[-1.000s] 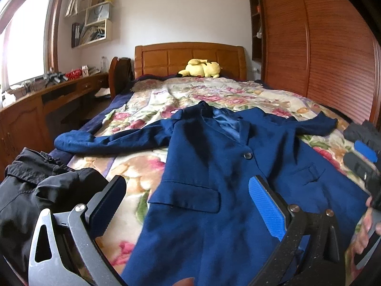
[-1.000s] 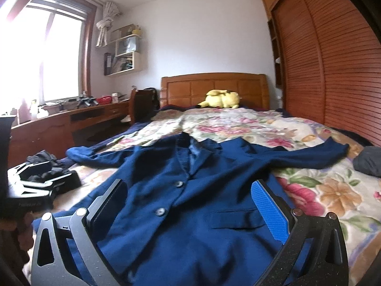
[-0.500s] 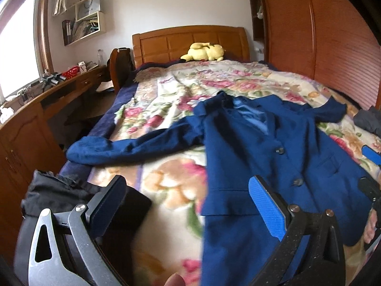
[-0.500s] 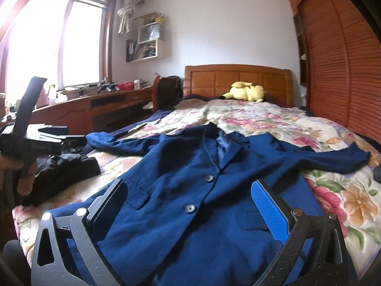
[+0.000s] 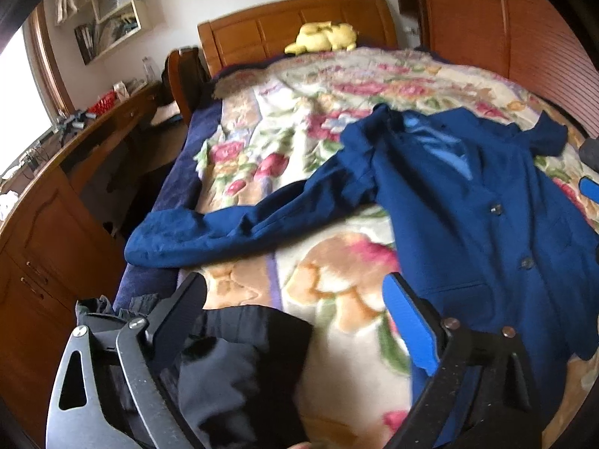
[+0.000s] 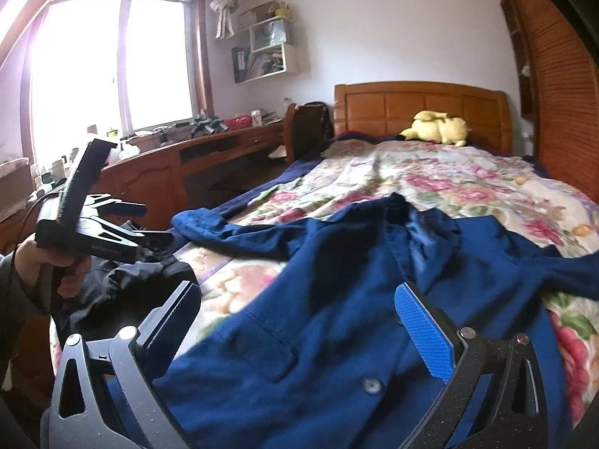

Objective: Fold large clothes
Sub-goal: 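Reach the left gripper to the jacket sleeve nearest it and grasp the cuff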

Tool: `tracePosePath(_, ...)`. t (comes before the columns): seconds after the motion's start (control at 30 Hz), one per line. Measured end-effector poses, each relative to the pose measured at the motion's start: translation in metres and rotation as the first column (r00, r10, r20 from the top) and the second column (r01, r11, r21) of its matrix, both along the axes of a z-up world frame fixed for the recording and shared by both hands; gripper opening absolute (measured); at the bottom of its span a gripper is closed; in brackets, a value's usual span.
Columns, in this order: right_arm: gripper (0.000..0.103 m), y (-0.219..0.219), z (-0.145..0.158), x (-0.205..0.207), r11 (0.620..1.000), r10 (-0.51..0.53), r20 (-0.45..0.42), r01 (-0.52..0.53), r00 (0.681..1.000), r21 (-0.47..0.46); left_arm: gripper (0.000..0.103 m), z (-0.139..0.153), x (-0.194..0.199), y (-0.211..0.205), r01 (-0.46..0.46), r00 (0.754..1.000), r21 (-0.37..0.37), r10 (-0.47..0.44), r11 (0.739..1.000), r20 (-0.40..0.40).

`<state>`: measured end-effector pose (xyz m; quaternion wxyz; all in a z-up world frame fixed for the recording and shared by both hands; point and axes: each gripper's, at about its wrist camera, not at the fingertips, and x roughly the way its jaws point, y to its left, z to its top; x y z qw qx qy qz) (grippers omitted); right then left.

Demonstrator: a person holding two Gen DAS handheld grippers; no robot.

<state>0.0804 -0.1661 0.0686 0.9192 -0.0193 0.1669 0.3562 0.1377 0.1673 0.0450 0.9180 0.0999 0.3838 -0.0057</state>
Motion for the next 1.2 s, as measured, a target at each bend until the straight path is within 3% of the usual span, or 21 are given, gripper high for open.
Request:
tracePosePath(0.1,0.103,0.009,0.000,0.016,1.000,0.014,-0.011,-0.014,1.000,-0.004,0.092,-0.008,0.021,0.017,-0.017,0.999,-0.029,0.015,0.999,-0.051)
tracePosePath(0.23,0.103,0.016,-0.003,0.033,1.000,0.029,-0.022,-0.030,0.999,-0.004,0.091,-0.021,0.052,0.035,-0.046,0.992,-0.012,0.044,0.999,-0.116)
tracePosePath(0.4,0.103,0.020,-0.011,0.043,0.999,0.038,-0.020,-0.038,0.999,-0.014,0.091,-0.039,0.092,0.049,-0.069,0.982,0.073,0.081,0.995,-0.173)
tracePosePath(0.67,0.103,0.024,-0.010,0.051,0.999,0.048,-0.045,-0.049,0.998,-0.024,0.090,-0.075,0.144,0.048,-0.025,0.951,0.207,0.087,0.978,-0.297)
tracePosePath(1.07,0.103,0.027,-0.009,0.053,0.999,0.029,-0.085,-0.032,0.996,-0.031,0.081,-0.102,0.171,0.046,0.036,0.915,0.290,0.085,0.956,-0.393)
tracePosePath(1.2,0.103,0.029,-0.009,0.053,0.999,0.021,-0.085,-0.025,0.996,-0.040,0.078,-0.116,0.176,0.055,0.026,0.909,0.362,0.128,0.932,-0.396)
